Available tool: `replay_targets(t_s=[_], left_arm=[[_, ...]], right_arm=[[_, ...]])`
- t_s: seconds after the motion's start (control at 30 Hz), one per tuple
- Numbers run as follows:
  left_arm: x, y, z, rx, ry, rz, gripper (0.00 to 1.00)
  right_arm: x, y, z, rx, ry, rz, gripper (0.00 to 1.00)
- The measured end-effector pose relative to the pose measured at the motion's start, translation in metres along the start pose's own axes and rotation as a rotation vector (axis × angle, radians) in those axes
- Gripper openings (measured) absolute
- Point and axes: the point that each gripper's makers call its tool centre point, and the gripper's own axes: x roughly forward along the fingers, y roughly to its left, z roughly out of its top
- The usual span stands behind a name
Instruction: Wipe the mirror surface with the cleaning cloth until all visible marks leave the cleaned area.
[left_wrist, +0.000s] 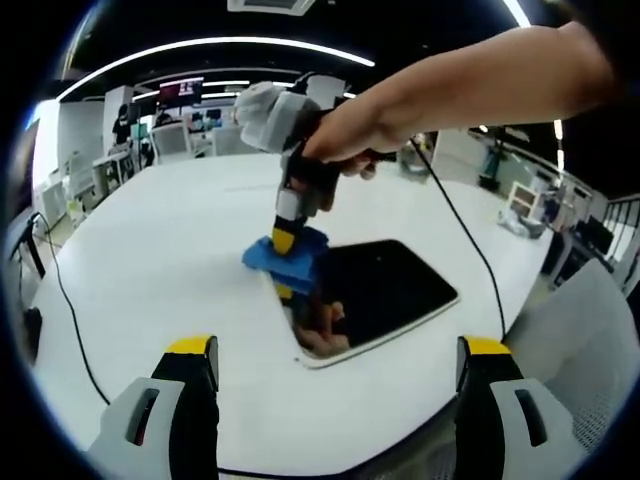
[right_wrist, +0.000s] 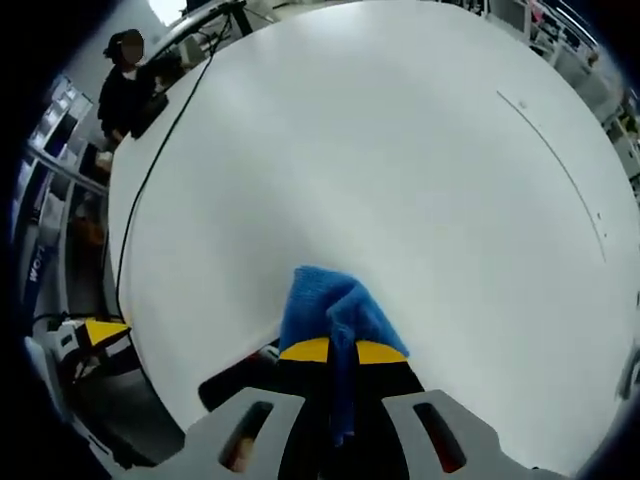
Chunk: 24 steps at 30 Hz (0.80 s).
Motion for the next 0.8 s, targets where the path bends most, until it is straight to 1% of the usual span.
replay_targets(t_s=[0.13, 0.23, 0.3, 0.47, 0.67, 0.8], left_arm=[[0.001, -0.003, -0.002, 0.005, 0.015, -0.012, 0.99], [0.001, -0.002, -0.002, 0.007, 0.011, -0.012, 0.99], [0.001, -0.002, -0.002, 0.006, 0.01, -0.011, 0.99], [0.001, -0.002, -0.002, 0.008, 0.009, -0.012, 0.99], [0.001, -0.002, -0.001, 0.01, 0.004, -0.01, 0.99], [0.0, -0.001, -0.001, 0.009, 0.0, -0.008, 0.99]], right_arm=[[0.002, -0.002, 0.002, -0.02, -0.005, 0.005, 0.01], [0.002, -0.002, 0.002, -0.051, -0.017, 0.01, 0.01], [0.001, -0.001, -0.002, -0.047, -0.023, 0.012, 0.01], [0.006, -0.008, 0.002, -0.044, -0.024, 0.012, 0.01], [0.003, -0.013, -0.007, -0.034, -0.026, 0.006, 0.01], [0.004, -0.015, -0.007, -0.029, -0.027, 0.002, 0.01]])
